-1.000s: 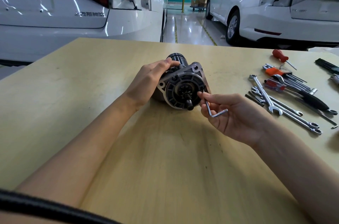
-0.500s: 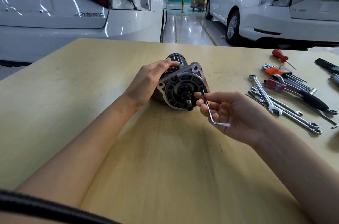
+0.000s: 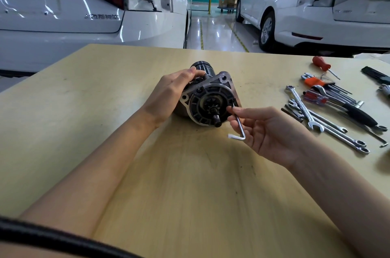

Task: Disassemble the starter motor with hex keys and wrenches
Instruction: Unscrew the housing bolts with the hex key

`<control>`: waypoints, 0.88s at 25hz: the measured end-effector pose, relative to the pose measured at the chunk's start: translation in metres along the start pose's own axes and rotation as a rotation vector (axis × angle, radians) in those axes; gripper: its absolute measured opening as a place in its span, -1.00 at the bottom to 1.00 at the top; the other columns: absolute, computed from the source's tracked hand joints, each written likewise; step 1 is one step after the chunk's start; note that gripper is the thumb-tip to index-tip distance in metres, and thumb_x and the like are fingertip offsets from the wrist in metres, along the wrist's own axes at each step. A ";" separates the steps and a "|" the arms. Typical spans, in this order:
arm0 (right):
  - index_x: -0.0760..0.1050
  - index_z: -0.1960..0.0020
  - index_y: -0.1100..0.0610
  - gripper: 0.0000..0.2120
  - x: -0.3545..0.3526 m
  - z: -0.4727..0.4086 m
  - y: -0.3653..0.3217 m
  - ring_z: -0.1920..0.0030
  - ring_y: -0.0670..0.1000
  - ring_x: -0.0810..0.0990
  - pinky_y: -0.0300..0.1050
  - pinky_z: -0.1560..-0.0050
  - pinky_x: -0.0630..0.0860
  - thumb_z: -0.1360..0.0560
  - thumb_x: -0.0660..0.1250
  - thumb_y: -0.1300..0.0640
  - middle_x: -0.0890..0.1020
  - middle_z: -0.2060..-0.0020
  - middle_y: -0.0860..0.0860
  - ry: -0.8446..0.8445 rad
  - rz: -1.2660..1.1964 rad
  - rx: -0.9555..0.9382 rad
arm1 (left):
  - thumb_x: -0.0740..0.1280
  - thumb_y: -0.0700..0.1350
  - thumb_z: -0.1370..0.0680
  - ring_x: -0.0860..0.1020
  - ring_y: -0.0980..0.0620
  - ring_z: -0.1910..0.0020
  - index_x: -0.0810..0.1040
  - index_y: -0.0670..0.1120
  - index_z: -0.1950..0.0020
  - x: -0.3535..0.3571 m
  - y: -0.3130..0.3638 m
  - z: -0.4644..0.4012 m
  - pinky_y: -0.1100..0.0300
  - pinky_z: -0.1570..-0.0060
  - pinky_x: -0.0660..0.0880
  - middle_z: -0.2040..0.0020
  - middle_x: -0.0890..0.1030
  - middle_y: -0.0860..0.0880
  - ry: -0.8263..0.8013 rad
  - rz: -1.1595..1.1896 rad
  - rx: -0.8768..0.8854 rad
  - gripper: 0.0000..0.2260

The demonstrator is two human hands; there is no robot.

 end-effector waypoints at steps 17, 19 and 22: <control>0.47 0.14 0.22 -0.86 0.006 0.000 0.003 0.49 -0.09 0.58 -0.34 0.59 0.44 -0.31 0.34 0.27 0.63 0.37 0.09 -0.060 0.015 0.021 | 0.07 -0.02 -0.69 0.61 0.13 -0.11 0.60 0.01 -0.11 0.000 0.002 0.001 0.24 -0.19 0.49 -0.09 0.66 0.02 0.008 -0.012 -0.005 -0.70; 0.48 0.11 0.25 -0.80 0.005 0.002 0.001 0.47 -0.05 0.61 -0.33 0.57 0.47 -0.27 0.28 0.34 0.65 0.34 0.13 -0.065 -0.035 0.025 | 0.06 -0.02 -0.69 0.60 0.13 -0.11 0.60 0.00 -0.13 0.000 0.001 0.001 0.22 -0.21 0.48 -0.10 0.66 0.01 0.009 -0.019 -0.008 -0.69; 0.50 0.04 0.27 -0.70 0.005 0.002 0.001 0.42 -0.01 0.65 -0.30 0.53 0.51 -0.24 0.27 0.41 0.66 0.31 0.16 -0.064 -0.064 0.028 | 0.07 -0.01 -0.69 0.61 0.13 -0.10 0.60 0.00 -0.13 0.000 0.000 0.001 0.21 -0.20 0.49 -0.09 0.66 0.01 0.008 -0.018 -0.015 -0.69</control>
Point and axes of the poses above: each hand's wrist, its own z-axis away from the middle knuckle, its own x-axis out of the palm, y = z × x, the point moved 10 cm from there along -z, towards the middle knuckle
